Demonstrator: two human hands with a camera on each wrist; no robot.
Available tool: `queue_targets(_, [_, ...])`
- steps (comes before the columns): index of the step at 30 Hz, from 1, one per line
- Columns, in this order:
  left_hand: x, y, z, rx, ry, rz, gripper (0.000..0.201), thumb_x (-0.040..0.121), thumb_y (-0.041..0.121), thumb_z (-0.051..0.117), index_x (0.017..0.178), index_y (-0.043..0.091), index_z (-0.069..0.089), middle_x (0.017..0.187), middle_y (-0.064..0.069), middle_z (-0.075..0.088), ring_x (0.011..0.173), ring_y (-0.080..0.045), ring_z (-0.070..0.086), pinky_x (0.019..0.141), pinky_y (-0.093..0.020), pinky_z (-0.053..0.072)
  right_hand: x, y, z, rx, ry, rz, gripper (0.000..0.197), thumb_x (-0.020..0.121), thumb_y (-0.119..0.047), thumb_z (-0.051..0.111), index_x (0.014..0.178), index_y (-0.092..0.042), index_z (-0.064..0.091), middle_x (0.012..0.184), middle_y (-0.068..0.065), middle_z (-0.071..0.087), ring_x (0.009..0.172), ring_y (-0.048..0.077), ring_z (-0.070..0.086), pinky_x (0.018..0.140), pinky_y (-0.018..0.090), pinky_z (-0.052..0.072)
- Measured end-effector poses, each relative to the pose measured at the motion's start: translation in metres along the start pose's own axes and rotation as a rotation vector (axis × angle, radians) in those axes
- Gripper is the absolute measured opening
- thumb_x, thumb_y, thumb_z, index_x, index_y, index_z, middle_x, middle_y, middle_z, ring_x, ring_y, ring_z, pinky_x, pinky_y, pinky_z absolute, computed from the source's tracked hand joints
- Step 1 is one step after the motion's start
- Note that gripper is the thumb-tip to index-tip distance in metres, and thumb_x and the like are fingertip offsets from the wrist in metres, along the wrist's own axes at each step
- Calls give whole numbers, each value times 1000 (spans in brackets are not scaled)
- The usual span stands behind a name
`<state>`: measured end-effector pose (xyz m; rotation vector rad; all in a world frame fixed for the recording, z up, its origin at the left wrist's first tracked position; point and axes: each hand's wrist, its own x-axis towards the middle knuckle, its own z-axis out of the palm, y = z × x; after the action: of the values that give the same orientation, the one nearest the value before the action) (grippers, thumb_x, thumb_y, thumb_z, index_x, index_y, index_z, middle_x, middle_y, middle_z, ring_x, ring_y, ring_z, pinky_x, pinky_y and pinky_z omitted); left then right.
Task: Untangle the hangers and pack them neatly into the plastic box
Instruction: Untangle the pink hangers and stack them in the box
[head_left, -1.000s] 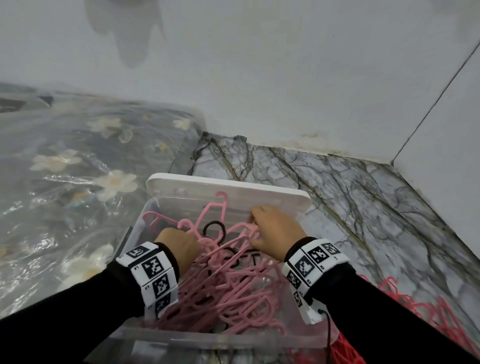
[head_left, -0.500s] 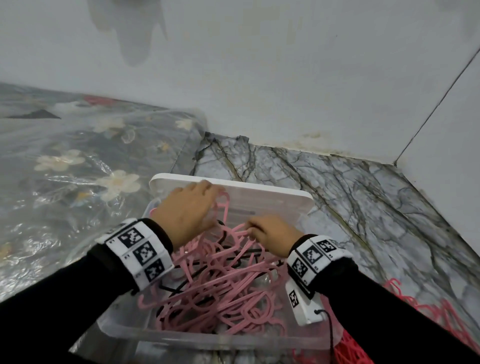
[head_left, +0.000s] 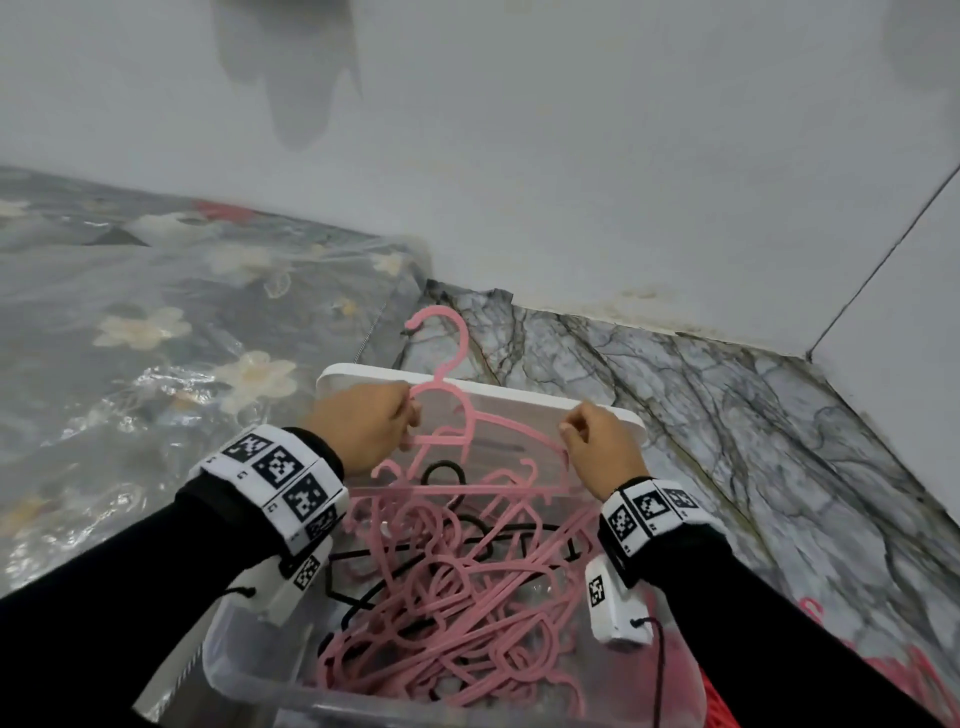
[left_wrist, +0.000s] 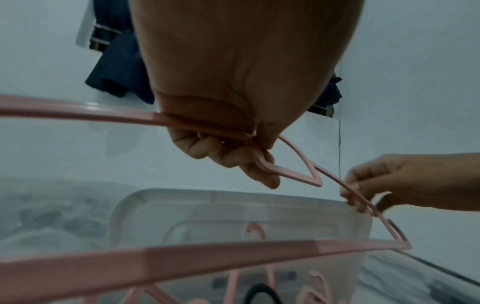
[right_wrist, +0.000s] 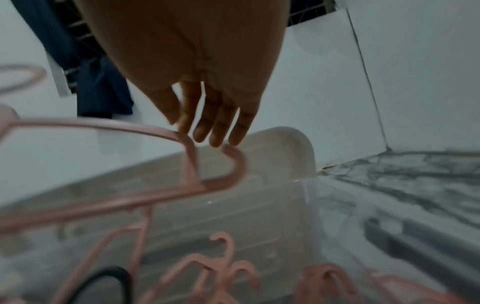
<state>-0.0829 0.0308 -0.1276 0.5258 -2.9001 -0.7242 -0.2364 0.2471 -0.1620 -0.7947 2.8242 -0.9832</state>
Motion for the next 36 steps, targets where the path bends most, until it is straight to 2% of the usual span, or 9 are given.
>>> queue_targets(4, [-1,-7,-5,246,23,32,33,100,34,36,82,14,55,84,-3,66,83,-24,63,78,-36,50,-4,19,33,-348,-310,54,18,94,-15,47,91,-9,64,102,16,67,96,29,62,81,32,46])
queue_targets(11, [4,-10,-6,509,80,86,33,102,35,31,91,15,55,92,-7,64,78,-26,57,64,-29,35,-15,24,100,-443,-489,198,32,100,-15,36,120,-1,56,125,17,59,114,30,58,83,30,44])
queue_targets(14, [4,-16,-5,532,94,61,33,102,36,31,90,16,53,91,-7,64,69,-22,47,62,-28,35,-19,31,115,-474,-600,140,33,97,-12,42,128,-2,50,130,19,54,118,30,54,93,34,44])
queue_targets(18, [7,-23,-8,466,104,24,32,102,35,29,95,13,51,91,-7,59,74,-23,43,63,-31,35,-32,35,130,-605,-775,-56,29,89,-8,49,117,-4,57,121,19,59,110,33,58,92,38,47])
queue_targets(24, [7,-23,-7,333,86,12,29,102,34,29,90,14,45,84,-2,45,76,-23,43,69,-34,40,-46,29,136,-718,-757,-297,27,85,-9,51,111,-9,52,109,20,62,99,37,61,78,41,47])
queue_targets(27, [8,-21,-7,264,83,-3,28,102,34,29,86,15,42,83,-3,47,76,-23,43,69,-33,36,-46,17,126,-722,-813,-305,18,86,-10,50,103,-10,58,104,19,63,93,36,62,79,38,48])
queue_targets(31, [8,-14,-6,279,61,-35,28,102,29,28,94,11,48,86,-8,55,81,-29,54,69,-32,37,-37,-6,95,-647,-804,-314,13,86,-5,49,93,-6,60,90,16,60,90,34,58,75,35,41])
queue_targets(34, [5,-10,-5,258,41,-67,27,101,28,29,97,10,49,92,-13,61,89,-32,59,74,-36,44,-29,-23,62,-585,-736,-320,18,85,-3,53,98,-2,66,106,18,63,99,32,59,85,35,45])
queue_targets(36, [2,-9,-6,200,3,-68,27,100,26,30,95,9,50,95,-15,62,92,-33,59,79,-37,45,-24,-30,36,-519,-676,-353,17,89,-6,55,99,-4,68,105,15,66,99,29,60,83,31,44])
